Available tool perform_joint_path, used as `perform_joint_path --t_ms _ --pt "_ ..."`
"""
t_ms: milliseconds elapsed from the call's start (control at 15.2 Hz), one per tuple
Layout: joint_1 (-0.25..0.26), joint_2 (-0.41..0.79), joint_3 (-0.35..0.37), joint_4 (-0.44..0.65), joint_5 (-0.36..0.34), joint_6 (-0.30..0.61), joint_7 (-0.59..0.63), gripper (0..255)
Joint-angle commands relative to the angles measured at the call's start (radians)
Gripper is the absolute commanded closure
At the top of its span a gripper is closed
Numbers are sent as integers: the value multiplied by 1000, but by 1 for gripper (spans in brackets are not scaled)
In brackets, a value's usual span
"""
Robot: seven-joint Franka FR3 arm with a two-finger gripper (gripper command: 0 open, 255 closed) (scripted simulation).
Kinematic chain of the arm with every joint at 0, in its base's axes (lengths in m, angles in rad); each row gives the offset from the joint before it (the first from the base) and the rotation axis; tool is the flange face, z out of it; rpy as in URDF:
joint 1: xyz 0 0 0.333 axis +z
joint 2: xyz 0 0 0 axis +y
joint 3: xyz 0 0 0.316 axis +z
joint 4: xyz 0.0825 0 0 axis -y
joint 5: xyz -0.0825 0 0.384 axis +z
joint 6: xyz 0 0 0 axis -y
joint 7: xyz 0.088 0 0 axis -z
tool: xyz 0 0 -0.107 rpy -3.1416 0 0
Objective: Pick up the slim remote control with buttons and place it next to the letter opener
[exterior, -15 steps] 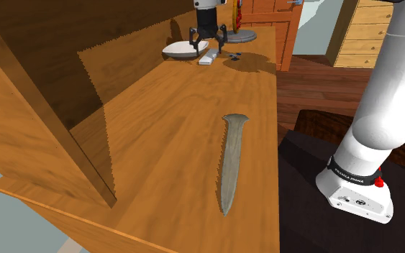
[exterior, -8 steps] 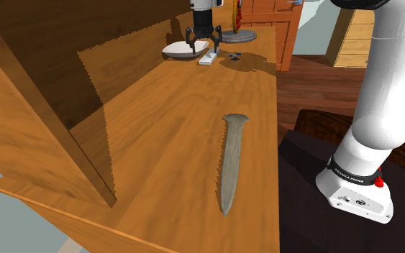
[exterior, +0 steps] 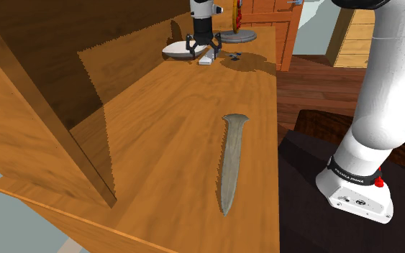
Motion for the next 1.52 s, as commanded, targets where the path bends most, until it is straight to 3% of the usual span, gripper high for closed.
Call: perform_joint_path --t_ms 0,132,198,792,1452 --pt "-4 4 -5 -6 -3 3 1 0" --pt "-5 4 -4 -6 -3 3 1 0" --pt "-6 5 -5 -4 -3 3 -1 255" --pt "-5 4 -4 -6 -3 3 1 255" --pt "-2 26 -4 161 -5 -141 3 255"
